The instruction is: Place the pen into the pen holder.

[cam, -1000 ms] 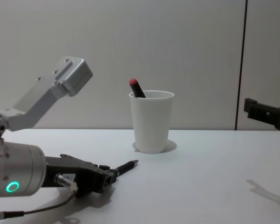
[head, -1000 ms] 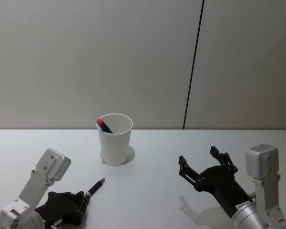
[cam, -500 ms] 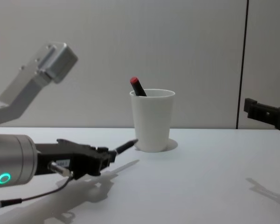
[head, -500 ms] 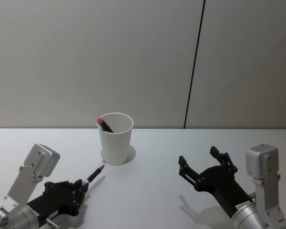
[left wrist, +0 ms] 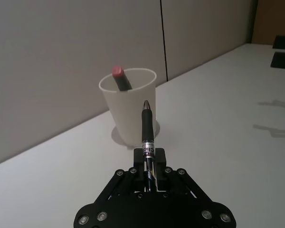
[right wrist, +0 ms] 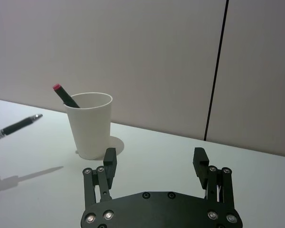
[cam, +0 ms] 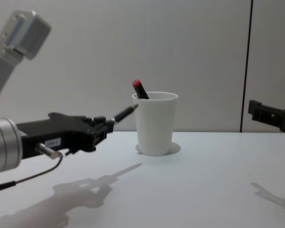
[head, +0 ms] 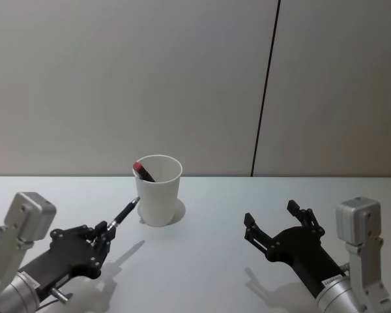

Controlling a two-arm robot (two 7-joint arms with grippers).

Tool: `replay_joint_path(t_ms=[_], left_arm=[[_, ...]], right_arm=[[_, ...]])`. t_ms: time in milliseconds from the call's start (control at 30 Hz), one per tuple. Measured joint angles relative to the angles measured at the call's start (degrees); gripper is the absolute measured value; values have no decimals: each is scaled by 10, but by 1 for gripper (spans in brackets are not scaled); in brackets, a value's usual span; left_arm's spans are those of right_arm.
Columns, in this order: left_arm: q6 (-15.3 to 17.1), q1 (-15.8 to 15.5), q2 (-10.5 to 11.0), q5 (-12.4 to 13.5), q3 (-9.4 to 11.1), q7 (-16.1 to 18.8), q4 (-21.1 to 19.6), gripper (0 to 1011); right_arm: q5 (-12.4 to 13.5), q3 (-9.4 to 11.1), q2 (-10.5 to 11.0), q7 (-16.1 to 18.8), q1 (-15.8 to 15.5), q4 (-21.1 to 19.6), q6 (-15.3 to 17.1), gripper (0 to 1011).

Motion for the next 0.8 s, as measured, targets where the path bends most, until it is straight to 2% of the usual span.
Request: replay_joint_path(t_ms=[233, 333, 400, 567, 633, 800], left_arm=[[-74, 15, 5, 5, -17, -13, -8, 145], [-95, 18, 6, 5, -21, -18, -10, 145], [-123, 20, 7, 4, -27, -26, -10, 145], [-152, 23, 7, 0, -34, -35, -12, 145], [-169, 24, 7, -2, -38, -41, -13, 145], [-187, 26, 8, -5, -43, -47, -14, 145]], right_arm=[[0, 0, 0, 0, 0, 0, 0, 1001], [0, 0, 0, 0, 0, 0, 0, 1001], [0, 0, 0, 0, 0, 0, 0, 1001], [2, 0, -2, 1, 1, 0, 5, 1001], [10, -1, -6, 5, 3, -4, 17, 1001], [26, -1, -13, 12, 5, -10, 37, 1001]])
